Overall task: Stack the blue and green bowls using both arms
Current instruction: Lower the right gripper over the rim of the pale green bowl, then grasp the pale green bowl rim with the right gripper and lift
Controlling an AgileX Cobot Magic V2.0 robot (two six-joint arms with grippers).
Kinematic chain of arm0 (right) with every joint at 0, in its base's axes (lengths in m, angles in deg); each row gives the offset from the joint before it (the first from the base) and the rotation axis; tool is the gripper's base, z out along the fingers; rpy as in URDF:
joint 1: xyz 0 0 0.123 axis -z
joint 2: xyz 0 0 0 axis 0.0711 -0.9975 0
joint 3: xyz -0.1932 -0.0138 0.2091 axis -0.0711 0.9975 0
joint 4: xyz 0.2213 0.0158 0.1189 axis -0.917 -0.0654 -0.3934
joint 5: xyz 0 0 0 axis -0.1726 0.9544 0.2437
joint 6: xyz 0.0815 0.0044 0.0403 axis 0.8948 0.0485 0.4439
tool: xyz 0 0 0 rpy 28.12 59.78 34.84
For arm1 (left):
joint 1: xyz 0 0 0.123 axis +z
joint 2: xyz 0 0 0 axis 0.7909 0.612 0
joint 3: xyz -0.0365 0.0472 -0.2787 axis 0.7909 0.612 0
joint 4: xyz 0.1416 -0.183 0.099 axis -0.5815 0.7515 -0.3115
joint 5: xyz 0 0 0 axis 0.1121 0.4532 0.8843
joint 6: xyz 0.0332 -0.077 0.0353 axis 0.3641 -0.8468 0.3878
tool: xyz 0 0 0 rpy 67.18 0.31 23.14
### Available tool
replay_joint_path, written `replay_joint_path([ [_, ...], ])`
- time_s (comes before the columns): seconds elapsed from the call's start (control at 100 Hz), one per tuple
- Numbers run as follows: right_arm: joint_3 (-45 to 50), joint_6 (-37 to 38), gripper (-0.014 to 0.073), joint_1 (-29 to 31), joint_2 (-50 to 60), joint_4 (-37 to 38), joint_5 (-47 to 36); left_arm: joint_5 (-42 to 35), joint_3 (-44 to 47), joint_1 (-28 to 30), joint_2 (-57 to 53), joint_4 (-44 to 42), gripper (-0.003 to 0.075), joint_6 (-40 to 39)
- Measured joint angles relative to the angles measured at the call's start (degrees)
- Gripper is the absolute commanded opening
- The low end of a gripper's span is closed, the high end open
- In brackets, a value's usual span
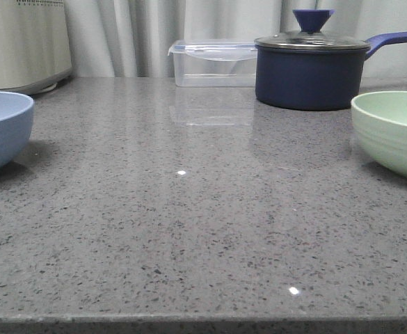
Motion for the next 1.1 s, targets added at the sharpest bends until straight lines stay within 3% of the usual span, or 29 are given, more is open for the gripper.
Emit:
replay_joint_path([
  [0.12, -1.96, 0.00, -0.0051, 0.00, -2.97, 0.00, 1.72, -0.10, -0.12, 0.00, 1.31, 0.00, -0.0018, 0.00],
  [0.21, -2.53, 0.00, 0.0062, 0.00, -4.00, -0.36, 2.18, -0.10, -0.12, 0.00, 1.55, -0.24, 0.0021, 0.00],
  [0.32, -2.53, 0.00, 0.0286, 0.00, -4.19, -0.59, 2.71, -0.10, -0.12, 0.00, 1.55, -0.73, 0.0169, 0.00],
  [0.43, -2.53, 0.00, 0.0418, 0.00, -4.19, -0.70, 2.71, -0.10, -0.12, 0.00, 1.55, -0.87, 0.0355, 0.00],
  [0.52, -2.62, 0.09, 0.0422, 0.00, -4.19, -0.81, 2.71, -0.51, -0.12, 0.00, 1.55, -0.87, 0.0409, 0.00],
  [0.88, -4.32, 0.09, 0.0423, 0.00, -5.63, -0.92, 4.06, -2.77, -0.12, 0.00, 1.68, -0.91, 0.0409, 0.00],
  [1.1, -12.12, 1.24, 0.0423, 0.00, -15.39, -1.02, 10.44, -4.37, -0.12, 0.00, 1.68, -0.91, 0.0409, 0.00],
])
